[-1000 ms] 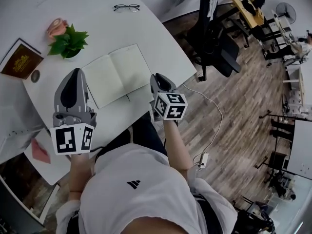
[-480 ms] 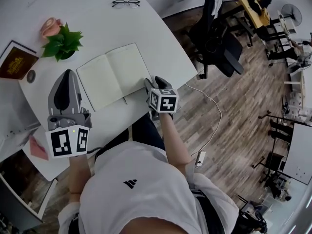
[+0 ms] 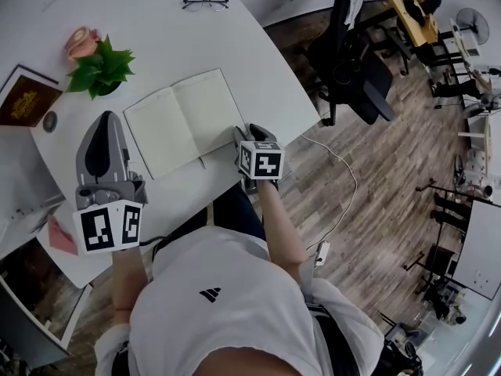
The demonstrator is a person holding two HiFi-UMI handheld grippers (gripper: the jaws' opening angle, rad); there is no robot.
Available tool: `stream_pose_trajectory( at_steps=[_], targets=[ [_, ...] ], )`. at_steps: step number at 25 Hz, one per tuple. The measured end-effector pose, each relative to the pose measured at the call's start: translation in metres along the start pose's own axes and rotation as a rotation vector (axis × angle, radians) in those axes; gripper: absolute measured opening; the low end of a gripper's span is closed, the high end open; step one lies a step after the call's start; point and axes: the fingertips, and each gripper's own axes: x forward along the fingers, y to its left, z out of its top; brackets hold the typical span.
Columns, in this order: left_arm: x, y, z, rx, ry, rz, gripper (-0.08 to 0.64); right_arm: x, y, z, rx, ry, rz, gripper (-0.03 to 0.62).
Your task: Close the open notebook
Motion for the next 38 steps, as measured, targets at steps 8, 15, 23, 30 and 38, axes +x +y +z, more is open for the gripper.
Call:
stream_pose_trajectory(
  at_steps=[8, 15, 23, 30, 38],
  targets=[
    [-0.007, 0.001, 0.006, 0.008, -0.013, 0.0, 0.009, -0.005, -0.004, 0.003, 0.023, -0.033, -0.03, 0.002],
    [-0.02, 0.005, 0.012, 0.011, -0.031, 0.008, 0.009, -0.017, 0.003, 0.013, 0.052, -0.093, 0.011, -0.002],
    [-0.032, 0.004, 0.016, 0.008, -0.047, 0.009, 0.009, -0.027, 0.008, 0.018, 0.063, -0.125, 0.024, 0.0],
    [-0.036, 0.004, 0.018, 0.015, -0.049, 0.009, 0.009, -0.008, -0.004, 0.0, 0.043, -0.041, -0.019, 0.031],
    [-0.033, 0.011, 0.016, 0.012, -0.044, 0.025, 0.009, -0.007, -0.002, -0.005, 0.103, 0.0, 0.034, 0.136]
  ],
)
